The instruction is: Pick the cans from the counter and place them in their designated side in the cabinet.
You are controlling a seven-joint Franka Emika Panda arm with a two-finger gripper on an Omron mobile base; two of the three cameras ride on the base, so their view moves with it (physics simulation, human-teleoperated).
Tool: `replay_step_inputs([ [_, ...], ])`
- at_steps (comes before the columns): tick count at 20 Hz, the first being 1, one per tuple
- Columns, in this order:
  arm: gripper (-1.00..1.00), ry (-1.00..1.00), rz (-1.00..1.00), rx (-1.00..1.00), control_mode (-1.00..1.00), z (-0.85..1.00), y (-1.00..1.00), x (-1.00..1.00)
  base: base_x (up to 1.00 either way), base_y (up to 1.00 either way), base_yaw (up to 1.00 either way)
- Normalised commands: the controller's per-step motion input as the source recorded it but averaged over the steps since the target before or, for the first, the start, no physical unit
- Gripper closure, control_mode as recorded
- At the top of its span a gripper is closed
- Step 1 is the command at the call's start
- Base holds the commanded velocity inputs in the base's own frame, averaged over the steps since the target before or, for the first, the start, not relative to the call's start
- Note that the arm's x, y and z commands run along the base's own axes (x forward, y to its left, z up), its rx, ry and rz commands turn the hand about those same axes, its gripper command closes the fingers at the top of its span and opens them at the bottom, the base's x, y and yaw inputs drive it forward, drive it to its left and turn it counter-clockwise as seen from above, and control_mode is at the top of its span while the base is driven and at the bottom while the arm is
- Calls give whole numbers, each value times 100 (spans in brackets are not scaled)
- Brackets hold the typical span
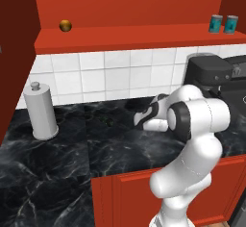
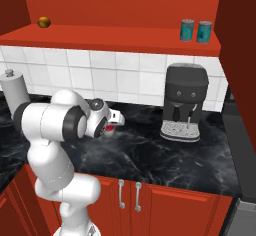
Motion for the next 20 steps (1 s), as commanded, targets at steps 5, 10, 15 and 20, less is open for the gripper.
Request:
replay_step_inputs([
  [5, 100, -5, 0, 0, -100, 27, -13, 0, 0, 0, 0],
  [10, 100, -3, 0, 0, -100, 28, -12, 0, 0, 0, 0],
  [15, 100, 0, 0, 0, -100, 28, -10, 0, 0, 0, 0],
  [20, 100, 8, 0, 0, -100, 25, -12, 0, 0, 0, 0],
])
